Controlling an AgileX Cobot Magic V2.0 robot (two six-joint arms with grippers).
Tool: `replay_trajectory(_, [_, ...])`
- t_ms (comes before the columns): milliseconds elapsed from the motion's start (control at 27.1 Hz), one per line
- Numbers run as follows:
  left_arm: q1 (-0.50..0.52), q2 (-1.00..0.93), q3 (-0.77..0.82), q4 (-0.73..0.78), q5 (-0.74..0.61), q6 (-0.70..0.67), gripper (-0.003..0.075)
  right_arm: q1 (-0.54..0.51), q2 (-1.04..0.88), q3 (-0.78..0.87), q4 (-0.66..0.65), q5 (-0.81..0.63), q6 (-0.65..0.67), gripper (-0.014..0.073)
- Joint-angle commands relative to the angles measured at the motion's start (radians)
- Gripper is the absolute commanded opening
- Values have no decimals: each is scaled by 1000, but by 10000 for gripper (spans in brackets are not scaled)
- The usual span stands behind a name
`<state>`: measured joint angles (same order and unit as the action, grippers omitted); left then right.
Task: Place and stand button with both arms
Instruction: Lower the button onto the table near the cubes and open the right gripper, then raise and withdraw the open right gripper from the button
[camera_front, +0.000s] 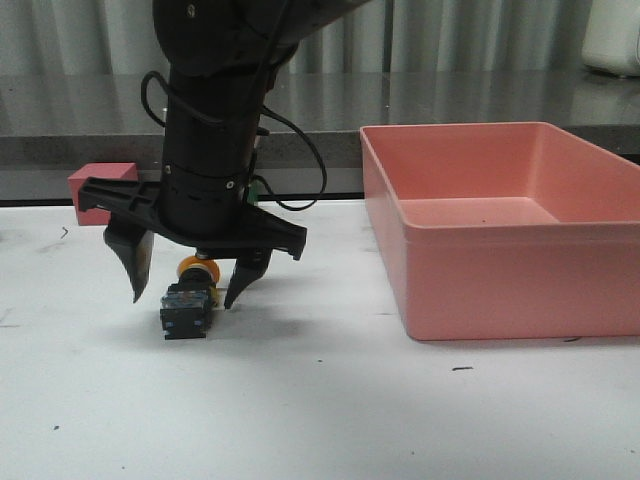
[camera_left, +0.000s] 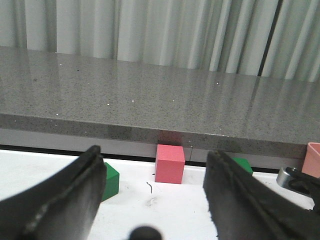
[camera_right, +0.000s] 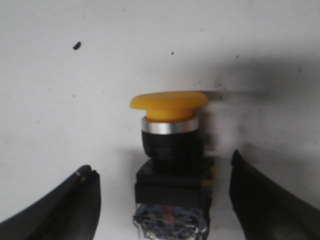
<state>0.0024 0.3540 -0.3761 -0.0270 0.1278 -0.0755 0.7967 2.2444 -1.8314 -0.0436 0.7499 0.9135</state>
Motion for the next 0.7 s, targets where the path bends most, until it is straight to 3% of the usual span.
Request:
replay_trajectory(0, [0, 12, -37, -7, -85, 0, 417, 1, -129, -35, -14, -30, -1, 580])
replay_trajectory(111, [0, 12, -37, -7, -85, 0, 417, 1, -184, -35, -67, -35, -1, 573])
replay_trajectory(259, [0, 12, -37, -7, -85, 0, 417, 1, -243, -35, -126, -35, -35, 472])
replay_trajectory(554, [0, 12, -37, -7, -85, 0, 417, 1, -332, -35, -144, 5, -206, 16])
replay_trajectory(628, [0, 12, -37, -7, -85, 0, 417, 1, -351, -35, -145, 40, -235, -76])
replay_trajectory(665, [0, 12, -37, -7, -85, 0, 417, -3, -360, -35, -146, 56, -246, -62])
